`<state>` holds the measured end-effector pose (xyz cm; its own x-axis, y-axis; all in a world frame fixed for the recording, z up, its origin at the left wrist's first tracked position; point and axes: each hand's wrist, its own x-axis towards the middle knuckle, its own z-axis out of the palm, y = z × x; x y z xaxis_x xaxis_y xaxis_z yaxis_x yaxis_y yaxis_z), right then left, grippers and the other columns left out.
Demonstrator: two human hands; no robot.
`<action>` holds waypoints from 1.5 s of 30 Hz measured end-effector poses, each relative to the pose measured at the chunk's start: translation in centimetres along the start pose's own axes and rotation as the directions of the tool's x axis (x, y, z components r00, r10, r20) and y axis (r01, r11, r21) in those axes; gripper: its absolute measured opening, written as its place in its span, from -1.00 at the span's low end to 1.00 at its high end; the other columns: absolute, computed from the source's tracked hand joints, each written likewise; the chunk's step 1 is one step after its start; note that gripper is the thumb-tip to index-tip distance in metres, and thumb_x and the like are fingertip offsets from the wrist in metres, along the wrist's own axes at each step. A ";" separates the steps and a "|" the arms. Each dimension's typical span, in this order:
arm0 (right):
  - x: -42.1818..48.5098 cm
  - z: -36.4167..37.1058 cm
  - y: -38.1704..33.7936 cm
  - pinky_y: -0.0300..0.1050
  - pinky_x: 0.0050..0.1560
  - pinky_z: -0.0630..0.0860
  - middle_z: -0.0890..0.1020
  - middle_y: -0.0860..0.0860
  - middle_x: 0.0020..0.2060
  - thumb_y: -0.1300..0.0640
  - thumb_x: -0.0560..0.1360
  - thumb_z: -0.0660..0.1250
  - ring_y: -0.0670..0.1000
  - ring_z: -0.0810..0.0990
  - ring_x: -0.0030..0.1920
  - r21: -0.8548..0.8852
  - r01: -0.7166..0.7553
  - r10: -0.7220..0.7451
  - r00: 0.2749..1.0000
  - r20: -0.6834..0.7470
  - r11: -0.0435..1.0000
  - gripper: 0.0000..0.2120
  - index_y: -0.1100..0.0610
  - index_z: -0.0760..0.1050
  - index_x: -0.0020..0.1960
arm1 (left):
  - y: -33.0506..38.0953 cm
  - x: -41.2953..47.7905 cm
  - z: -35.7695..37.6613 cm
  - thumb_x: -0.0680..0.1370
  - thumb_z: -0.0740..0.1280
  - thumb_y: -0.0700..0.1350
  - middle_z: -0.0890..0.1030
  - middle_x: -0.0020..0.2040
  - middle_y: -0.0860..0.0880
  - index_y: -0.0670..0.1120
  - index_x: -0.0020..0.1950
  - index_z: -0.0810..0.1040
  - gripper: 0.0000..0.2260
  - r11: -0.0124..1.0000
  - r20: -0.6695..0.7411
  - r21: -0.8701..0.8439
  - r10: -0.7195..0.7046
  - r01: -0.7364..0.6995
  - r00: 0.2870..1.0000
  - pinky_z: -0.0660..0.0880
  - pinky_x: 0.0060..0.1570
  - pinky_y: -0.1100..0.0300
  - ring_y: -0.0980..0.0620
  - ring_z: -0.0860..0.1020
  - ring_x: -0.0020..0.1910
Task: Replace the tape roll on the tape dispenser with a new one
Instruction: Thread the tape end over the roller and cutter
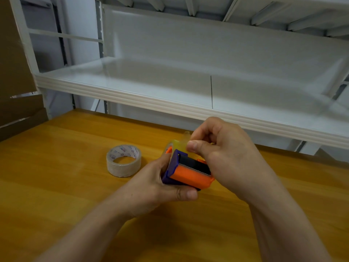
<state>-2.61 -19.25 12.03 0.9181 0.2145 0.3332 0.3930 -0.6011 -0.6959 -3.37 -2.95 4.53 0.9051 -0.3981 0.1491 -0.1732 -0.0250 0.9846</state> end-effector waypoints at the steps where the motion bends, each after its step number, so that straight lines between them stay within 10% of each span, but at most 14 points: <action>1: 0.1 -0.1 0.1 -0.16 -0.22 0.50 0.62 -0.10 -0.21 0.06 0.51 0.41 -0.08 0.59 -0.15 0.022 0.004 -0.004 1.000 -0.011 1.000 -0.89 -0.03 0.52 -0.17 | 0.2 0.0 0.0 0.36 0.56 -0.13 0.70 -0.10 0.12 0.11 0.05 0.60 -0.67 1.000 0.000 -0.010 0.004 -0.004 1.000 0.53 -0.07 0.32 0.18 0.66 -0.06; 27: -0.1 -0.3 -0.5 -0.13 -0.22 0.58 0.65 -0.09 -0.27 0.09 0.46 0.48 -0.09 0.62 -0.18 0.056 0.035 -0.028 0.993 -0.118 0.998 -0.87 -0.01 0.55 -0.21 | 0.8 -0.2 0.2 0.28 0.54 -0.22 0.74 -0.19 0.07 -0.02 0.05 0.57 -0.61 0.999 -0.008 0.019 0.036 -0.036 0.999 0.57 -0.16 0.34 0.17 0.70 -0.17; 42: -0.2 -0.9 -0.9 -0.01 -0.09 0.63 0.66 -0.08 -0.21 0.09 0.49 0.45 -0.08 0.63 -0.12 0.043 0.009 -0.002 0.987 -0.162 0.999 -0.85 -0.04 0.52 -0.22 | -0.2 0.1 0.0 0.26 0.65 -0.07 0.57 0.25 0.12 0.40 0.18 0.48 -0.36 0.956 -0.068 0.280 0.104 -0.081 0.992 0.61 0.14 0.07 0.15 0.56 0.23; 45: -0.2 -0.9 -0.9 -0.07 -0.15 0.59 0.66 -0.08 -0.22 0.08 0.49 0.45 -0.07 0.63 -0.12 0.044 0.002 0.006 0.985 -0.171 0.999 -0.84 -0.04 0.52 -0.23 | -0.3 0.1 0.2 0.34 0.60 -0.26 0.63 0.21 0.12 0.19 0.30 0.48 -0.35 0.965 -0.025 0.246 0.098 -0.089 0.995 0.61 0.10 0.17 0.17 0.58 0.22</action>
<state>-3.24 -19.44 13.15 0.8982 0.0758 0.4330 0.3963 -0.5660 -0.7229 -3.30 -3.19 4.27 0.8931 -0.3760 0.2470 -0.3431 -0.2143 0.9145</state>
